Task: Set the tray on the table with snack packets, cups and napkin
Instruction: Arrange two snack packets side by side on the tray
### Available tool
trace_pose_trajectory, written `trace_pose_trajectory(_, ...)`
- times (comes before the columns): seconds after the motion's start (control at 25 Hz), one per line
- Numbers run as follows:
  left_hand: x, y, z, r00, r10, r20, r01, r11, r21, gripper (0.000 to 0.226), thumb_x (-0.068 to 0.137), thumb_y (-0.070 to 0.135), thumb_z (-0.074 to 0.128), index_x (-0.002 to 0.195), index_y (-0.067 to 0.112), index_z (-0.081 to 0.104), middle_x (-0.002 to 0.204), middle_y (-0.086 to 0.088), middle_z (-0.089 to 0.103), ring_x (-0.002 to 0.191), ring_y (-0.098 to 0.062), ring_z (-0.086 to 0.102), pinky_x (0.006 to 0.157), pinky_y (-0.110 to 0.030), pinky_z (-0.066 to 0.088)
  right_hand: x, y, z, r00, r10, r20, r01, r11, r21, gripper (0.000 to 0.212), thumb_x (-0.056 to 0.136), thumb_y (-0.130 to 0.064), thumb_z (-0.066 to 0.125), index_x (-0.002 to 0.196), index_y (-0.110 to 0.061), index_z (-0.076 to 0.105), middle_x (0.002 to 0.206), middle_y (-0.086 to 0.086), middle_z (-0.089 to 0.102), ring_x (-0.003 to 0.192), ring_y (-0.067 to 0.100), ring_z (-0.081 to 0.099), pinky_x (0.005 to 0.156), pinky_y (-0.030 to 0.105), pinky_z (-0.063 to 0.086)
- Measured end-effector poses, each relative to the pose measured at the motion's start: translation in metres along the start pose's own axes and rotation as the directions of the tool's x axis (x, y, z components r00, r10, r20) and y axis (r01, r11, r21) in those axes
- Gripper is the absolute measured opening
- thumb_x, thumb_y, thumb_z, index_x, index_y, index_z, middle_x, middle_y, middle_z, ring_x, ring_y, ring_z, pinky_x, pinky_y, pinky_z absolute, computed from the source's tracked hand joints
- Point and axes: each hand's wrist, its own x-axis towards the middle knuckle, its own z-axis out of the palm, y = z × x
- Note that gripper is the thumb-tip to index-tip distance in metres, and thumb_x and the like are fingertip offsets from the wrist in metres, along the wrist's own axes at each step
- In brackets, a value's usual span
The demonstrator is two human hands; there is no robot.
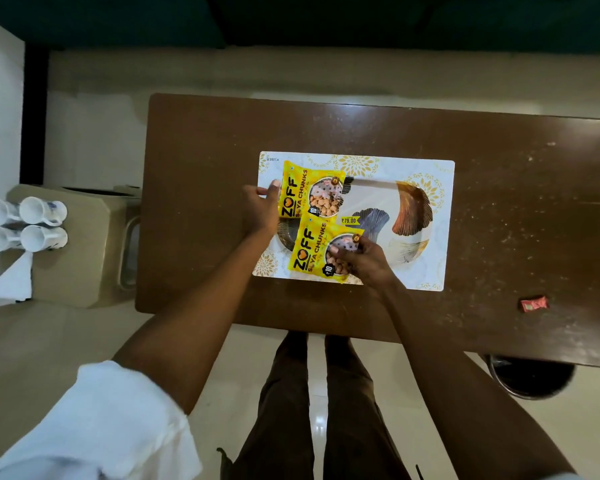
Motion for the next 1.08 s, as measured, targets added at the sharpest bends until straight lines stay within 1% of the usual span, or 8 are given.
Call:
trace_pose_trajectory(0.16,-0.035,-0.036,-0.004,0.973,-0.091,0.212,0.103,0.994,-0.045,0.048,0.1,0.053,0.061,0.071,0.02,0.042,0.068,0.0,0.043,0.061,-0.017,0.042,0.061,-0.032,0.034,0.014,-0.016,0.024,0.996,-0.038,0.08,0.041,0.999,-0.034,0.041,0.087,-0.005,0.082,0.118,0.013,0.062,0.093,0.024,0.071,0.06,0.019,0.067,0.059,0.03,0.055)
trace_pose_trajectory(0.24,-0.043,-0.048,-0.005,0.952,-0.077,0.295,0.076,0.997,0.016,0.035,0.097,0.044,0.07,0.077,0.017,0.061,0.075,-0.002,0.061,0.069,-0.023,0.059,0.066,-0.037,0.047,0.02,-0.017,0.036,0.997,-0.042,0.066,0.049,0.992,-0.112,0.037,0.087,-0.009,0.083,0.114,0.009,0.066,0.093,0.021,0.072,0.063,0.017,0.067,0.057,0.028,0.055)
trace_pose_trajectory(0.36,-0.041,-0.049,-0.006,0.978,-0.024,0.207,0.0,0.994,0.113,0.03,0.091,0.023,0.08,0.109,0.001,0.071,0.106,-0.017,0.077,0.101,-0.037,0.074,0.088,-0.05,0.06,0.028,-0.017,0.047,0.986,-0.123,-0.11,0.089,0.957,-0.276,0.033,0.081,-0.017,0.089,0.098,-0.012,0.062,0.086,0.0,0.068,0.064,0.004,0.065,0.056,0.022,0.053)
trace_pose_trajectory(0.52,-0.033,-0.044,-0.012,0.989,-0.033,0.143,0.01,0.987,0.159,0.044,0.085,0.02,0.086,0.116,-0.003,0.066,0.113,-0.024,0.073,0.106,-0.041,0.071,0.09,-0.054,0.058,0.029,-0.018,0.051,0.934,-0.223,-0.278,0.103,0.916,-0.388,0.052,0.078,-0.019,0.091,0.114,-0.006,0.057,0.097,0.004,0.062,0.086,0.02,0.06,0.069,0.034,0.05)
trace_pose_trajectory(0.72,-0.033,-0.049,-0.011,0.982,-0.086,0.17,0.055,0.983,0.174,0.05,0.082,0.018,0.089,0.119,0.0,0.061,0.11,-0.025,0.074,0.088,-0.035,0.075,0.078,-0.043,0.063,0.033,-0.018,0.046,0.934,-0.228,-0.274,0.077,0.879,-0.47,0.057,0.078,-0.019,0.09,0.117,-0.001,0.053,0.111,0.019,0.064,0.104,0.036,0.066,0.09,0.056,0.056)
trace_pose_trajectory(0.88,-0.032,-0.049,-0.009,0.984,-0.063,0.168,0.043,0.992,0.12,0.037,0.085,0.012,0.086,0.111,0.006,0.06,0.086,-0.017,0.067,0.054,-0.015,0.061,0.043,-0.021,0.048,0.032,-0.019,0.042,0.904,-0.327,-0.274,0.116,0.807,-0.58,0.079,0.072,-0.021,0.094,0.136,-0.003,0.05,0.137,0.017,0.048,0.121,0.033,0.056,0.1,0.041,0.052)
trace_pose_trajectory(1.0,-0.032,-0.046,-0.008,0.977,-0.071,0.199,0.048,0.991,0.122,0.036,0.085,0.009,0.085,0.11,0.003,0.06,0.075,-0.009,0.062,0.053,-0.018,0.06,0.051,-0.028,0.048,0.032,-0.021,0.042,0.92,-0.335,-0.203,0.144,0.771,-0.62,0.075,0.074,-0.021,0.092,0.137,-0.003,0.056,0.14,0.018,0.044,0.121,0.034,0.056,0.099,0.04,0.049)
trace_pose_trajectory(1.08,-0.031,-0.041,-0.008,0.984,-0.074,0.163,0.06,0.994,0.089,0.038,0.085,0.015,0.087,0.11,0.002,0.061,0.082,-0.01,0.065,0.064,-0.026,0.065,0.062,-0.037,0.054,0.035,-0.025,0.039,0.911,-0.339,-0.237,0.136,0.787,-0.602,0.066,0.079,-0.027,0.088,0.133,-0.004,0.059,0.134,0.017,0.049,0.117,0.033,0.059,0.094,0.035,0.047)
